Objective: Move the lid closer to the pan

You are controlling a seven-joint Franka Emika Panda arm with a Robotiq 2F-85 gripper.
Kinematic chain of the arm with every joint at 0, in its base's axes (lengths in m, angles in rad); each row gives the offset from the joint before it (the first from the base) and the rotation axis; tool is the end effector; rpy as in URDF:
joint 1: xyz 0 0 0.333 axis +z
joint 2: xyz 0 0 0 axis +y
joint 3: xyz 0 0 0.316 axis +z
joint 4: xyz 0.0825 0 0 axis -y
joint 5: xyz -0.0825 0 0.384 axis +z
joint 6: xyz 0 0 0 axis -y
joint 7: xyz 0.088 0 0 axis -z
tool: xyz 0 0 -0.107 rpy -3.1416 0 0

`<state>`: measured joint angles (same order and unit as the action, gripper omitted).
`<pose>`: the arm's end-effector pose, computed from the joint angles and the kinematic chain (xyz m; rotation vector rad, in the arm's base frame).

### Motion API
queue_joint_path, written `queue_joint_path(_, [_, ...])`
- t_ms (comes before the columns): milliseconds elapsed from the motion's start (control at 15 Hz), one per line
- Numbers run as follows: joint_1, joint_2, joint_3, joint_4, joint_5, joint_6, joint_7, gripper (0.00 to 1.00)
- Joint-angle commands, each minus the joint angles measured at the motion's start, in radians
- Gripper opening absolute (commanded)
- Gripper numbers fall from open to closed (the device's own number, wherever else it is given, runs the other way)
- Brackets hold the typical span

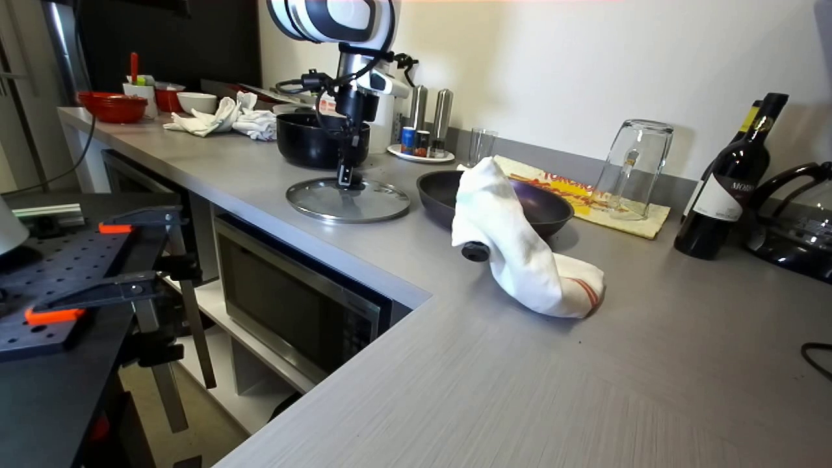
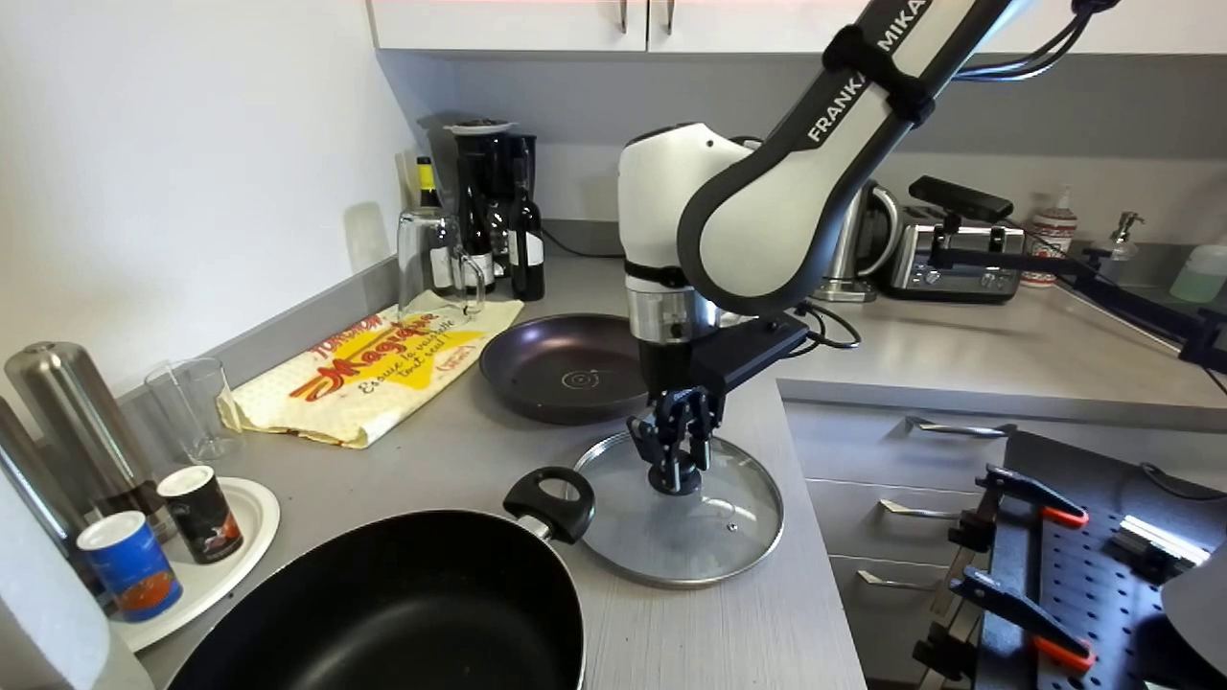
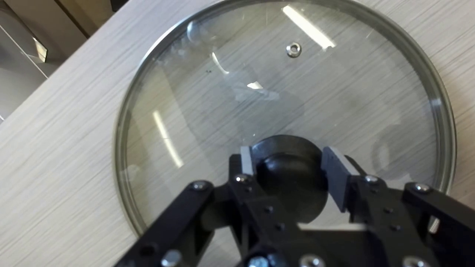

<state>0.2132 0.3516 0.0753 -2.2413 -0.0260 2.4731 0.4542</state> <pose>0.5094 0.1523 0.2004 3.0956 -0.2285 -0.1780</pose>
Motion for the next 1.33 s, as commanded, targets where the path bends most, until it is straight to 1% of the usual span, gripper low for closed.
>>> queue_joint_path(0, [0.022, 0.003, -0.017, 0.013, -0.013, 0.008, 0.024, 0.23])
queue_joint_path(67, [0.023, 0.003, -0.017, 0.013, -0.014, 0.007, 0.023, 0.23])
queue_joint_path(133, [0.024, 0.003, -0.017, 0.013, -0.014, 0.007, 0.024, 0.27])
queue_joint_path(200, [0.025, 0.003, -0.017, 0.013, -0.014, 0.006, 0.024, 0.25])
queue_joint_path(267, [0.025, 0.002, -0.018, 0.013, -0.015, 0.006, 0.023, 0.32])
queue_joint_path(333, [0.025, 0.002, -0.018, 0.014, -0.014, 0.005, 0.023, 0.47])
queue_joint_path(400, [0.025, 0.002, -0.018, 0.014, -0.015, 0.004, 0.022, 0.44])
queue_joint_path(467, [0.025, 0.002, -0.019, 0.015, -0.015, 0.003, 0.022, 0.56])
queue_joint_path(533, [0.026, 0.003, -0.019, 0.015, -0.015, 0.002, 0.022, 0.74])
queue_joint_path(800, [0.026, 0.003, -0.019, 0.022, -0.015, -0.001, 0.021, 0.99])
queue_joint_path(1267, [0.029, -0.001, -0.022, 0.025, -0.022, 0.005, 0.027, 1.0])
